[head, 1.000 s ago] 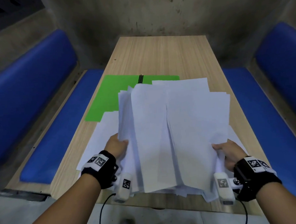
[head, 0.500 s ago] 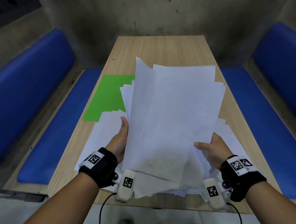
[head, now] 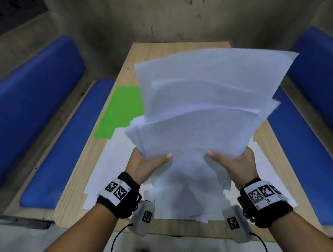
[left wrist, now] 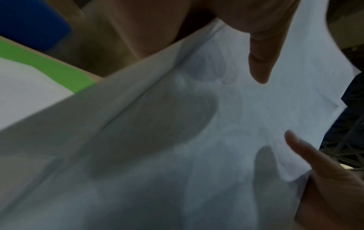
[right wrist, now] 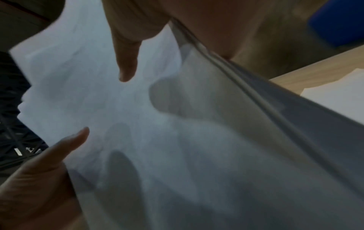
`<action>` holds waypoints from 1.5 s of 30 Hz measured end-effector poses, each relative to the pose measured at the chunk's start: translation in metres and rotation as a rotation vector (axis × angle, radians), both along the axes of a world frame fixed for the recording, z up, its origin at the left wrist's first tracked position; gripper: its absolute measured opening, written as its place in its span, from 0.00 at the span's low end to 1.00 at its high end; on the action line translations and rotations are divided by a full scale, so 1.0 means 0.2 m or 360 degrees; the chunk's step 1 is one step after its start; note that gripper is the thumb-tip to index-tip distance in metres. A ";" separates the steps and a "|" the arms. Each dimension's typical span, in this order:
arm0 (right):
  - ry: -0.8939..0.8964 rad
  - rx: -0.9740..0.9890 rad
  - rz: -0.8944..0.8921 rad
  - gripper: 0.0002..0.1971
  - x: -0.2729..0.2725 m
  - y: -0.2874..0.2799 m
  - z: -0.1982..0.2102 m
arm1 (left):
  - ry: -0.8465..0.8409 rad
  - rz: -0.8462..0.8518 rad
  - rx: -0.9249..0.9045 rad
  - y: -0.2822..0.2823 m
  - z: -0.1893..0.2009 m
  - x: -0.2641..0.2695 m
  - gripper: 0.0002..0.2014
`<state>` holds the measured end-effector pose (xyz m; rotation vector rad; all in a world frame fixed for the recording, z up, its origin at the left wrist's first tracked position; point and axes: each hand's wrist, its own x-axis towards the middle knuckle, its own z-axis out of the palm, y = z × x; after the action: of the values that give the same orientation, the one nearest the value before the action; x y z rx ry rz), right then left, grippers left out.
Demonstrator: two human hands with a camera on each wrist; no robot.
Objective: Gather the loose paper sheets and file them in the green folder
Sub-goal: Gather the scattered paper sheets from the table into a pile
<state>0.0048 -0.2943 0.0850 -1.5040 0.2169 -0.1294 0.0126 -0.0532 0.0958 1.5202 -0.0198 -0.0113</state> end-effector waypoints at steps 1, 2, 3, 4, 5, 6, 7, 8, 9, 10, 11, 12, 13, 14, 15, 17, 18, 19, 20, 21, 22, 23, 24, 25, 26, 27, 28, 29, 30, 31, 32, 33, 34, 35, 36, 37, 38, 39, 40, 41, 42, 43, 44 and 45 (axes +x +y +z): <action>-0.0007 0.0012 -0.0021 0.16 0.00 0.00 -0.01 | 0.0034 0.0002 -0.0025 0.00 -0.02 -0.01 0.21; -0.0015 0.0010 -0.0030 0.17 -0.01 0.01 -0.01 | 0.0067 0.0000 -0.0042 -0.01 -0.05 -0.01 0.20; -0.0024 -0.0007 -0.0063 0.22 -0.01 0.01 -0.02 | 0.0099 0.0002 -0.0045 -0.01 -0.07 -0.02 0.18; -0.0006 -0.0041 -0.0079 0.31 -0.02 0.01 -0.02 | 0.0124 0.0008 -0.0035 -0.02 -0.09 -0.02 0.18; 0.0008 -0.0080 -0.0109 0.36 -0.02 0.01 -0.03 | 0.0145 0.0015 -0.0009 -0.01 -0.12 -0.03 0.17; 0.0021 -0.0085 -0.0102 0.36 -0.03 0.01 -0.04 | 0.0163 0.0018 0.0028 -0.01 -0.13 -0.03 0.16; 0.0011 -0.0111 -0.0099 0.34 -0.03 0.01 -0.04 | 0.0180 0.0021 0.0065 -0.01 -0.15 -0.03 0.16; 0.0006 -0.0119 -0.0088 0.35 -0.04 0.01 -0.04 | 0.0194 0.0023 0.0086 0.00 -0.16 -0.03 0.16; -0.0015 -0.0137 -0.0096 0.39 -0.05 0.01 -0.04 | 0.0202 0.0022 0.0090 -0.01 -0.16 -0.04 0.16; -0.0032 -0.0156 -0.0088 0.45 -0.05 0.01 -0.03 | 0.0199 0.0024 0.0084 -0.01 -0.15 -0.04 0.16; -0.0048 -0.0179 -0.0093 0.49 -0.05 0.01 -0.02 | 0.0180 0.0022 0.0060 -0.02 -0.14 -0.04 0.16; -0.0074 -0.0168 -0.0073 0.46 -0.06 0.01 0.01 | 0.0151 0.0020 0.0027 -0.02 -0.12 -0.04 0.15; -0.0112 -0.0159 -0.0053 0.40 -0.06 0.01 0.03 | 0.0119 0.0009 -0.0008 -0.03 -0.10 -0.04 0.16; -0.0165 -0.0161 -0.0013 0.33 -0.06 0.01 0.04 | 0.0086 -0.0009 -0.0037 -0.03 -0.08 -0.04 0.17; -0.0205 -0.0173 0.0005 0.29 -0.07 0.01 0.05 | 0.0053 -0.0034 -0.0056 -0.04 -0.06 -0.04 0.17; -0.0288 -0.0168 0.0005 0.26 -0.09 0.00 0.07 | -0.0022 -0.0059 -0.0049 -0.03 -0.03 -0.04 0.18; -0.0351 -0.0138 -0.0004 0.28 -0.09 0.00 0.08 | -0.0062 -0.0057 -0.0036 -0.03 -0.01 -0.04 0.17; -0.0410 -0.0119 -0.0020 0.31 -0.09 -0.01 0.09 | -0.0104 -0.0047 -0.0018 -0.02 0.01 -0.04 0.17; -0.0465 -0.0091 -0.0028 0.35 -0.09 -0.02 0.12 | -0.0151 -0.0043 -0.0002 -0.01 0.03 -0.04 0.18; -0.0518 -0.0077 -0.0038 0.36 -0.09 -0.02 0.15 | -0.0198 -0.0039 0.0003 -0.01 0.05 -0.03 0.19; -0.0560 -0.0082 -0.0033 0.36 -0.09 -0.01 0.18 | -0.0231 -0.0041 0.0003 -0.01 0.07 -0.03 0.21; -0.0593 -0.0105 -0.0032 0.37 -0.09 0.00 0.20 | -0.0251 -0.0041 -0.0004 -0.02 0.08 -0.03 0.21; -0.0619 -0.0118 -0.0028 0.37 -0.09 0.01 0.22 | -0.0252 -0.0038 -0.0017 -0.02 0.10 -0.02 0.22; -0.0646 -0.0131 -0.0031 0.37 -0.09 0.02 0.22 | -0.0250 -0.0037 -0.0035 -0.03 0.10 -0.02 0.21; -0.0665 -0.0143 -0.0032 0.37 -0.09 0.02 0.22 | -0.0240 -0.0036 -0.0044 -0.03 0.09 -0.01 0.21; -0.0661 -0.0171 -0.0037 0.39 -0.10 0.02 0.20 | -0.0208 -0.0036 -0.0043 -0.03 0.07 0.00 0.20; -0.0630 -0.0200 -0.0028 0.40 -0.10 0.02 0.18 | -0.0165 -0.0045 -0.0028 -0.03 0.04 0.00 0.18; -0.0555 -0.0250 -0.0020 0.40 -0.09 0.01 0.13 | -0.0111 -0.0049 0.0018 -0.02 0.00 0.01 0.17; -0.0447 -0.0293 0.0004 0.40 -0.09 0.01 0.07 | -0.0063 -0.0051 0.0085 -0.02 -0.05 0.01 0.16; -0.0324 -0.0362 0.0030 0.38 -0.09 0.00 0.00 | -0.0028 -0.0040 0.0151 -0.02 -0.09 0.01 0.16; -0.0211 -0.0432 0.0062 0.33 -0.09 0.00 -0.05 | -0.0006 -0.0021 0.0198 -0.03 -0.12 0.01 0.15; -0.0111 -0.0507 0.0078 0.27 -0.08 -0.01 -0.11 | 0.0009 -0.0001 0.0229 -0.04 -0.14 0.01 0.14; -0.0027 -0.0578 0.0085 0.21 -0.08 -0.01 -0.14 | 0.0016 0.0010 0.0256 -0.05 -0.15 0.01 0.13; 0.0048 -0.0625 0.0067 0.16 -0.07 -0.02 -0.18 | 0.0028 0.0023 0.0273 -0.06 -0.16 0.02 0.11; 0.0106 -0.0631 0.0014 0.12 -0.06 -0.04 -0.20 | 0.0036 0.0026 0.0274 -0.07 -0.17 0.03 0.08; 0.0138 -0.0616 -0.0063 0.09 -0.05 -0.05 -0.22 | 0.0046 0.0016 0.0297 -0.08 -0.17 0.03 0.05; 0.0157 -0.0586 -0.0156 0.09 -0.04 -0.07 -0.22 | 0.0032 0.0000 0.0335 -0.09 -0.17 0.04 0.09; 0.0189 -0.0532 -0.0272 0.10 -0.03 -0.09 -0.22 | 0.0004 -0.0024 0.0406 -0.09 -0.18 0.04 0.16; 0.0232 -0.0455 -0.0402 0.13 -0.02 -0.11 -0.21 | 0.0000 -0.0031 0.0467 -0.09 -0.20 0.05 0.22; 0.0282 -0.0364 -0.0528 0.15 0.00 -0.15 -0.22 | 0.0050 0.0014 0.0490 -0.09 -0.21 0.04 0.26; 0.0338 -0.0283 -0.0640 0.18 0.00 -0.20 -0.23 | 0.0154 0.0104 0.0477 -0.08 -0.24 0.04 0.28; 0.0418 -0.0211 -0.0714 0.19 0.01 -0.24 -0.27 | 0.0305 0.0187 0.0467 -0.08 -0.27 0.03 0.27; 0.0512 -0.0164 -0.0749 0.20 0.00 -0.29 -0.31 | 0.0494 0.0237 0.0465 -0.08 -0.32 0.01 0.26; 0.0612 -0.0139 -0.0770 0.20 0.00 -0.33 -0.36 | 0.0697 0.0231 0.0455 -0.09 -0.37 -0.01 0.25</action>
<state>0.0045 -0.3602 0.0124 -1.5302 0.8944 -0.2367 0.0112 -0.0702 0.0222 1.7727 0.4590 -0.2395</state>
